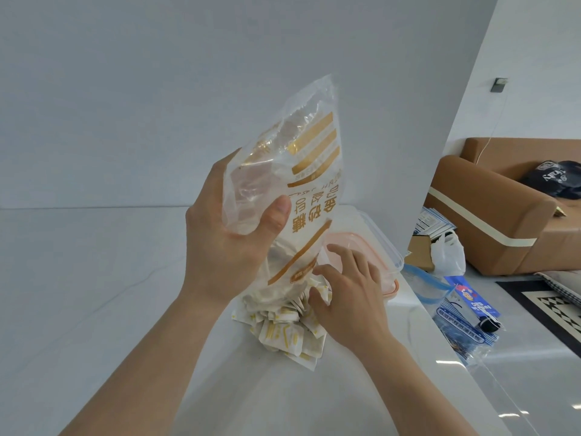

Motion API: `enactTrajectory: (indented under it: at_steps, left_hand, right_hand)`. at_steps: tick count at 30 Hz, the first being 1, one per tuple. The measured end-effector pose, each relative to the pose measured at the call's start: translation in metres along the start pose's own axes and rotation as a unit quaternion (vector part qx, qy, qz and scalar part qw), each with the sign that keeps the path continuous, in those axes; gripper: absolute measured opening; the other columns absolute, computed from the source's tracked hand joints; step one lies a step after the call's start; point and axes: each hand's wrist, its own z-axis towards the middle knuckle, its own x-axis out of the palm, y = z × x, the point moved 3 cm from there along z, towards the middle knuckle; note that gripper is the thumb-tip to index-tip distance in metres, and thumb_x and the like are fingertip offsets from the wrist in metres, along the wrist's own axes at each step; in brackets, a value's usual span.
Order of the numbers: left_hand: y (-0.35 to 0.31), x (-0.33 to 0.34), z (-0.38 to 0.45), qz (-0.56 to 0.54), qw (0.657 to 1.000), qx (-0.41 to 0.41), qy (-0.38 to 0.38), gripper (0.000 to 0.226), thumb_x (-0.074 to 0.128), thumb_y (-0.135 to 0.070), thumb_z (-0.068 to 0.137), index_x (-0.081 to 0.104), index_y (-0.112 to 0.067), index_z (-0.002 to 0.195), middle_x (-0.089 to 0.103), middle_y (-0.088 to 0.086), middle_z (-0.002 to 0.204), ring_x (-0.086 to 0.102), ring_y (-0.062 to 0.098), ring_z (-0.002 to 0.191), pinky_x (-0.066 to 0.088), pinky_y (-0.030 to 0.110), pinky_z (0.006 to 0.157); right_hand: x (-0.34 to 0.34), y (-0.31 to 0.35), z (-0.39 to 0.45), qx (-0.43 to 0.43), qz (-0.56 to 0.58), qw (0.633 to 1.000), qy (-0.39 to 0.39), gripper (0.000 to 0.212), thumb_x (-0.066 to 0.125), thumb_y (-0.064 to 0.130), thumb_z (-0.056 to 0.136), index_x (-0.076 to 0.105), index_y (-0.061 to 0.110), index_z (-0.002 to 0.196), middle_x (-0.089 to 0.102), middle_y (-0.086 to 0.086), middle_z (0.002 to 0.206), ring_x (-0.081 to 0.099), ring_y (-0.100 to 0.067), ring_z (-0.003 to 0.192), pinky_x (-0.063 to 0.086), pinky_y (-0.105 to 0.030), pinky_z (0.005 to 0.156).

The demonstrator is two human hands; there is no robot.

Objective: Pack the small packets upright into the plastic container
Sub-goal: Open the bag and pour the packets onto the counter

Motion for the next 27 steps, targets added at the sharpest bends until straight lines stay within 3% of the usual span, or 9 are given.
enactTrajectory:
  at_steps: [8,15,19,24,27]
  left_hand:
    - [-0.010,-0.008,0.005,0.014,0.999,0.037,-0.013,0.048,0.074,-0.032,0.091,0.061,-0.005,0.128,0.071,0.003,0.122,0.069,0.023,0.116,0.058,0.048,0.095]
    - [-0.005,-0.003,0.001,-0.021,1.000,0.002,0.006,0.052,0.075,-0.035,0.090,0.057,-0.015,0.135,0.070,0.004,0.128,0.068,0.028,0.120,0.057,0.054,0.095]
    - [-0.003,-0.005,0.003,-0.013,1.000,-0.015,0.002,0.053,0.075,-0.035,0.090,0.060,-0.007,0.132,0.069,-0.005,0.129,0.067,0.026,0.121,0.057,0.053,0.095]
    - [-0.009,-0.014,0.011,-0.073,0.997,0.004,0.005,0.055,0.073,-0.015,0.094,0.049,0.001,0.140,0.065,0.020,0.132,0.067,0.032,0.121,0.058,0.054,0.094]
    - [-0.016,-0.016,0.013,-0.086,0.996,0.011,0.004,0.057,0.072,-0.015,0.094,0.046,0.001,0.142,0.064,0.022,0.132,0.068,0.032,0.119,0.059,0.044,0.089]
  right_hand:
    - [0.003,-0.002,-0.001,0.008,-0.006,1.000,0.010,0.027,0.074,0.041,0.079,0.076,0.031,0.104,0.056,0.000,0.143,0.049,-0.027,0.132,0.040,-0.047,0.106]
    - [0.006,-0.002,-0.001,0.008,0.002,1.000,0.012,0.027,0.072,0.040,0.081,0.075,0.032,0.106,0.055,0.003,0.144,0.046,-0.023,0.134,0.036,-0.044,0.108]
    - [0.007,-0.003,0.000,0.002,0.008,1.000,0.009,0.027,0.071,0.040,0.080,0.076,0.031,0.105,0.057,0.002,0.141,0.048,-0.025,0.132,0.037,-0.045,0.108]
    - [0.006,-0.003,0.000,0.001,0.004,1.000,-0.003,0.027,0.067,0.042,0.082,0.075,0.032,0.106,0.057,0.004,0.141,0.046,-0.021,0.131,0.036,-0.042,0.107]
    - [0.006,-0.003,0.000,-0.003,0.015,1.000,-0.016,0.025,0.068,0.041,0.082,0.076,0.031,0.104,0.059,0.003,0.138,0.048,-0.023,0.128,0.038,-0.043,0.104]
